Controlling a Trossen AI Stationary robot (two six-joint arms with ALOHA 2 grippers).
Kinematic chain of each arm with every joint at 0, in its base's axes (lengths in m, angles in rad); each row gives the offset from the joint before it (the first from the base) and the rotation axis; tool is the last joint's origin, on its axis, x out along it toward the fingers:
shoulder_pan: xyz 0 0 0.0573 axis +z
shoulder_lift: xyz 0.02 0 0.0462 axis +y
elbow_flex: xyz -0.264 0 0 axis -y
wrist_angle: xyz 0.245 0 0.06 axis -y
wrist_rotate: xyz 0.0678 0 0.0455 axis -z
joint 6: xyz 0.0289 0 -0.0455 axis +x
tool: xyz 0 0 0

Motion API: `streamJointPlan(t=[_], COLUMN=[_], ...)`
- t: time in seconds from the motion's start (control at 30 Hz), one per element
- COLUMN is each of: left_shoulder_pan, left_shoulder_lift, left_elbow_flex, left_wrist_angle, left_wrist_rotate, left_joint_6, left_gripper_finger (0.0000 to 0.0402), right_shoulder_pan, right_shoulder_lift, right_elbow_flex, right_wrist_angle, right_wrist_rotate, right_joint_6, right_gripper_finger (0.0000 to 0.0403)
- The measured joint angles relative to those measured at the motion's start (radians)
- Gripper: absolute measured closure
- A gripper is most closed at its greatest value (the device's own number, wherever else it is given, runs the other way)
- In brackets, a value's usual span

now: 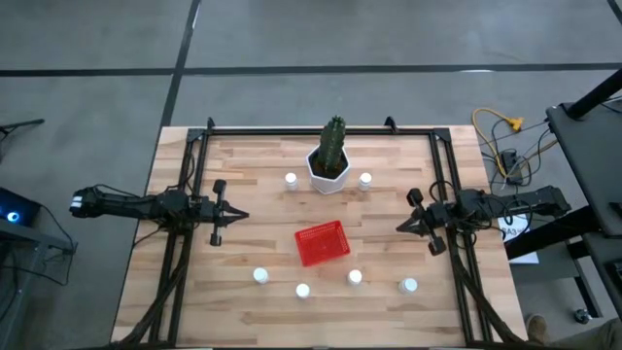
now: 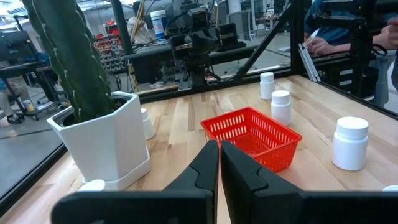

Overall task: Pick and place pill bottles into a basket
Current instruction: Put the white pill bottle into the red bin

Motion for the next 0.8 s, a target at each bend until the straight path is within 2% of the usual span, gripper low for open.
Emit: streamJointPlan(t=[0.2, 0.37, 0.57, 0.8], left_shoulder_pan=[0.0, 0.0, 0.0, 0.0], left_shoulder_lift=[0.0, 0.0, 0.0, 0.0], left_elbow_flex=[0.0, 0.0, 0.0, 0.0], left_wrist_angle=[0.0, 0.0, 0.0, 0.0], left_wrist_rotate=[0.0, 0.0, 0.0, 0.0], left_joint_6=[0.0, 0.0, 0.0, 0.0], left_gripper_finger=[0.0402, 0.0402, 0.0402, 0.0402], right_shoulder_pan=[0.0, 0.0, 0.0, -0.001], right_shoulder_lift=[0.0, 0.0, 0.0, 0.0], right_elbow_flex=[0.0, 0.0, 0.0, 0.0], right_wrist_angle=[0.0, -0.001, -0.003, -0.01], right_wrist_rotate=[0.005, 0.097, 0.185, 0.187], right_joint_6=[0.051, 0.082, 0.075, -0.006], right_gripper_finger=[0.0394, 0.0394, 0.0394, 0.0394])
